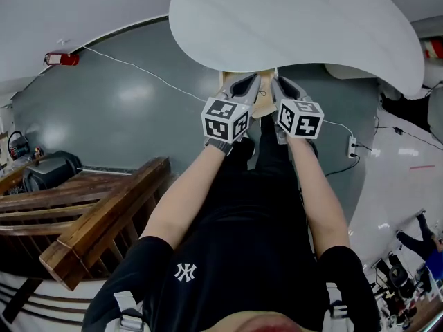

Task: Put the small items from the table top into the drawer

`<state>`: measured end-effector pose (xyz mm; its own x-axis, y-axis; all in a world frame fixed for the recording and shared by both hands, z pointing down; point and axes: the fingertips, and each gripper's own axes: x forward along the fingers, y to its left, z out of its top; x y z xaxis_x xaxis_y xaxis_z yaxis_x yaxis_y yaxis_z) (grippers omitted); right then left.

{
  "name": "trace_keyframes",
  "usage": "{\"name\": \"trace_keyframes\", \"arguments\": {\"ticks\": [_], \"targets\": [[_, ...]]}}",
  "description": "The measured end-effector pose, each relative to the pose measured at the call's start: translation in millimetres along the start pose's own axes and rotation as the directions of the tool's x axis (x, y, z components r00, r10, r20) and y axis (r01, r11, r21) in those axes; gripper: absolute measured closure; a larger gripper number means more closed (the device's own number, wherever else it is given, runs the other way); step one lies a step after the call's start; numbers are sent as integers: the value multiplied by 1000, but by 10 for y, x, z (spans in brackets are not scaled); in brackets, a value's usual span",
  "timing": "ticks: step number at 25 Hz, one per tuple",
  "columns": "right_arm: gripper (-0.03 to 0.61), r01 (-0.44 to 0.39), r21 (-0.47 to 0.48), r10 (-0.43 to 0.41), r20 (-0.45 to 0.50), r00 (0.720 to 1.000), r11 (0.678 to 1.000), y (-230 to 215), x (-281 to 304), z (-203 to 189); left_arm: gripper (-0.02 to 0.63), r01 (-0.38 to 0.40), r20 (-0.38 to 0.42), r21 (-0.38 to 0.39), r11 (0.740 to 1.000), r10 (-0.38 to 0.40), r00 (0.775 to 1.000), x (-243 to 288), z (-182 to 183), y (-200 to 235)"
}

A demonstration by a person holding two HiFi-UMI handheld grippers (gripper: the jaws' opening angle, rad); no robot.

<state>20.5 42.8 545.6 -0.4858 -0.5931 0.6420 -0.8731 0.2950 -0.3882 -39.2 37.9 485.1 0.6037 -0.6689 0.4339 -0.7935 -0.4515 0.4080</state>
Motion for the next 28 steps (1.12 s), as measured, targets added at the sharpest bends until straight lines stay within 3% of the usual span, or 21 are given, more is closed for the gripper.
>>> {"name": "trace_keyframes", "arguments": {"ticks": [9,28], "targets": [[489,-10,-33,8,-78,997,999,161,83,-547,613,-14,-24,-22,1000,14,1000,-182,-324,80],[488,-8,-146,-19,-182,983,989,50,645,-1181,613,-38,-83,-63,997,32,996,-21,-970,402]]}}
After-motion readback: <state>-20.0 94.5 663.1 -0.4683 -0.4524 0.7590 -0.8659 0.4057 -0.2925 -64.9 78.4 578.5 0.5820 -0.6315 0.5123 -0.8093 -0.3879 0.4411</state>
